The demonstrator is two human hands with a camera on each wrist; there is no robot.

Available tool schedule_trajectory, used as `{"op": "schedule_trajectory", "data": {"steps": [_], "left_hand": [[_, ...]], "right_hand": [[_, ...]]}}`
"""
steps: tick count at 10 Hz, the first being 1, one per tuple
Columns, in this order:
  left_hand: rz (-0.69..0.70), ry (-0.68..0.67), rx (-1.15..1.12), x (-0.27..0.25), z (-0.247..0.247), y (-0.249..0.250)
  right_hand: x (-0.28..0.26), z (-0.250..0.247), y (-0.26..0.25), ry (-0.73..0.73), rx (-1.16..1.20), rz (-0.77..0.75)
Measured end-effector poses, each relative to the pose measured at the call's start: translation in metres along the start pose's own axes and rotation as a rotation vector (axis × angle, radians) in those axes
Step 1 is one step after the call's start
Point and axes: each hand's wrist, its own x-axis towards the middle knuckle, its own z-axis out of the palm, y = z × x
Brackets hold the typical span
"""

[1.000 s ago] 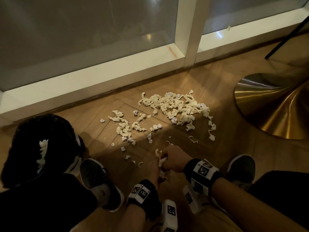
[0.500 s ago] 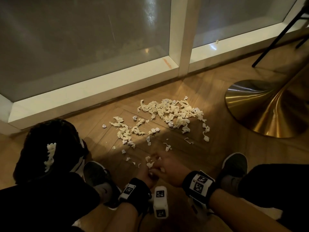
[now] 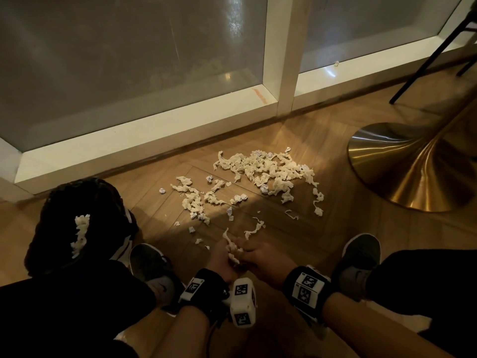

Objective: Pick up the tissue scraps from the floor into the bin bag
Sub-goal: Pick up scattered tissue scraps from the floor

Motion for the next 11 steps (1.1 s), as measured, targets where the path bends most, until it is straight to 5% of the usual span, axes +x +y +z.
{"op": "schedule_trajectory", "data": {"steps": [2,4,7,11], "left_hand": [[0.029,-0.046,0.021,0.001,0.005,-0.003],[0.133,-0.075,-0.104,0.012,0.003,0.000],[0.044,-0.077,-0.120,0.006,0.008,-0.009],[-0.040,-0.161,-0.186,0.007,0.015,-0.012]], "right_hand": [[0.006,-0.008,0.000,0.120,-0.138,-0.079],[0.007,0.000,-0.003,-0.003,-0.054,0.021],[0.011,-0.011,-0.005,0.139,0.208,0.205],[0.007,-0.012,-0.003,0.159,0.071,0.122]]}}
